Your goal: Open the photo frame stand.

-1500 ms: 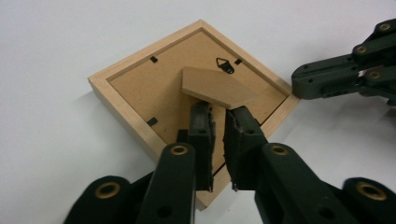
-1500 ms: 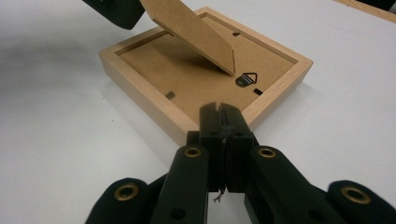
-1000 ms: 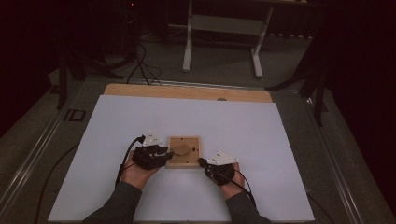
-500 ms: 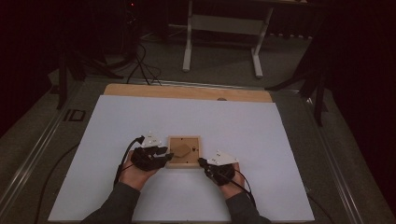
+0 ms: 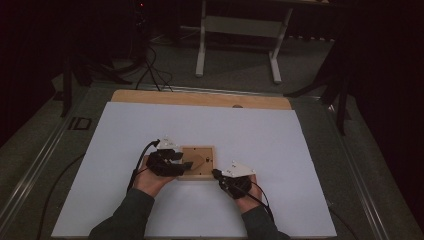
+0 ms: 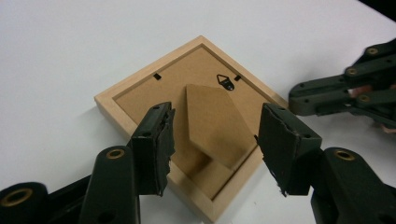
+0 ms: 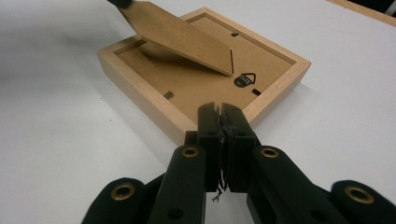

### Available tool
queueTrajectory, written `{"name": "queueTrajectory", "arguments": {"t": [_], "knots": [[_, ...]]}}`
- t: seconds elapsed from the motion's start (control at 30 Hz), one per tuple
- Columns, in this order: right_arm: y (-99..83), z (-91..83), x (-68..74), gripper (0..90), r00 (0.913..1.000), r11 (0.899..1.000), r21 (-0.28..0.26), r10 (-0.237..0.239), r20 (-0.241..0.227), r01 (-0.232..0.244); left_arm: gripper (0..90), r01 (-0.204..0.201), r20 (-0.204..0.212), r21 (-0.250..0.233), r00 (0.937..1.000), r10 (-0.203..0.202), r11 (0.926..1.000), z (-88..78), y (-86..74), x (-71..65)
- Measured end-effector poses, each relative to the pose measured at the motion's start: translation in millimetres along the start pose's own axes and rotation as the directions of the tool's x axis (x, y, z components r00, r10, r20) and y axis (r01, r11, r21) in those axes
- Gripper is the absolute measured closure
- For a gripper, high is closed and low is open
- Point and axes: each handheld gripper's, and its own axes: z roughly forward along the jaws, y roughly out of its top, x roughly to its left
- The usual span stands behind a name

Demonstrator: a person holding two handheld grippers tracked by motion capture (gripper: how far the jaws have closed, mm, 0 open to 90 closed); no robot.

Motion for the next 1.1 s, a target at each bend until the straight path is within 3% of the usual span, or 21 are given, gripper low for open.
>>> {"name": "queueTrajectory", "arguments": {"t": [0.13,0.33,0.63,1.1], "knots": [[0.0,0.0,-0.3,86.8,1.0,1.0,-0.001,-0.004,0.0,0.004,43.6,0.044,0.03,0.0,0.9986,-0.044,0.999,7.8,2.9,4.1],[0.0,-0.1,-0.1,86.3,1.0,1.0,0.001,-0.002,0.0,0.002,46.4,0.115,0.078,0.056,0.9897,-0.12,0.9917,16.1,2.8,10.6],[0.0,-0.1,0.1,86.3,1.0,1.0,0.001,-0.005,0.002,0.005,44.2,0.143,0.094,0.088,0.984,-0.151,0.9858,25.0,2.2,12.3],[0.0,-0.1,-0.2,86.2,1.0,1.0,0.001,-0.004,0.0,0.004,48.8,0.158,0.124,0.138,0.9766,-0.176,0.9778,33.1,4.7,14.8]]}}
